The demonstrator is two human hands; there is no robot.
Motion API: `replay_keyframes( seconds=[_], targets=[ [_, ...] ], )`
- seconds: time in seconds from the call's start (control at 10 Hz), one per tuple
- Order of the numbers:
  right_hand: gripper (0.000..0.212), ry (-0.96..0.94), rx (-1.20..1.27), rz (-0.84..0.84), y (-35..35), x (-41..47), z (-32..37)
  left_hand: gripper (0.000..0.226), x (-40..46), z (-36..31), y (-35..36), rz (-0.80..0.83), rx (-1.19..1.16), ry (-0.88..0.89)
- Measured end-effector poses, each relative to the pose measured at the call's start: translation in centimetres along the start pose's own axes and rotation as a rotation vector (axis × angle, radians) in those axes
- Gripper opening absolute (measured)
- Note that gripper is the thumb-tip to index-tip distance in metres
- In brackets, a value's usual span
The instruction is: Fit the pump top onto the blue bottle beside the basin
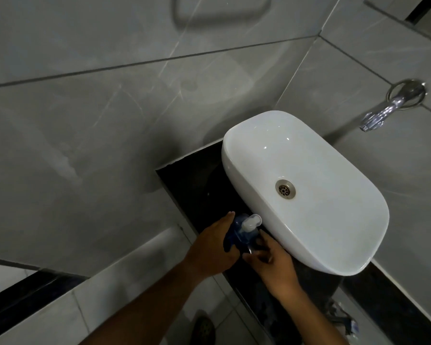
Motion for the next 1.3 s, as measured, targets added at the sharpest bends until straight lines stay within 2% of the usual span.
replay_keyframes(
  seconds=[0.1,0.3,0.4,0.6,0.7,0.8,1.0,1.1,1.2,1.3],
  targets=[
    [0.047,-0.016,-0.086,-0.074,0.5,1.2,0.1,0.074,0.4,0.2,0.2,0.001,-0.081,-0.051],
    [0.044,-0.126,-0.145,-0.100,1.7,3.2,2.3,0.073,1.1,0.1,-1.4,-0.017,-0.149,-0.064],
    [0.039,-0.179,-0.131,-0.118,2.7,5.4,4.7,0.072,2.2,-0.2,-4.0,-0.075,-0.210,-0.081],
    [0.028,-0.314,-0.082,-0.083,6.7,12.4,11.5,0.076,6.6,2.3,-12.6,-0.197,-0.161,-0.181],
    [0.010,-0.289,-0.128,-0.007,9.4,16.4,13.3,0.075,8.7,3.6,-15.7,-0.241,-0.061,-0.225],
    [0.011,-0.319,-0.142,-0.023,10.3,18.6,14.3,0.074,10.4,3.8,-17.2,-0.223,-0.015,-0.204],
    [0.036,-0.333,-0.158,-0.044,10.1,18.8,14.7,0.074,10.7,3.8,-17.6,-0.184,0.035,-0.199],
    [0.026,-0.357,-0.166,-0.005,10.0,18.9,14.9,0.076,10.5,3.9,-17.5,-0.174,0.076,-0.215],
    [0.025,-0.357,-0.140,0.048,9.4,17.6,16.0,0.078,10.2,3.5,-17.3,-0.142,0.094,-0.222],
    [0.020,-0.383,-0.108,-0.140,5.8,15.3,18.5,0.071,9.4,3.3,-17.9,-0.160,0.107,-0.228]
  ],
)
Point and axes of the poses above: each hand's wrist, its own x-axis towards the middle knuckle, its own y-axis out of the palm, z = x × y, the point moved 8 cm from there along x, towards the middle knuckle, and after that the axes turned 7 degrees about -x, right-handed, at the moved point
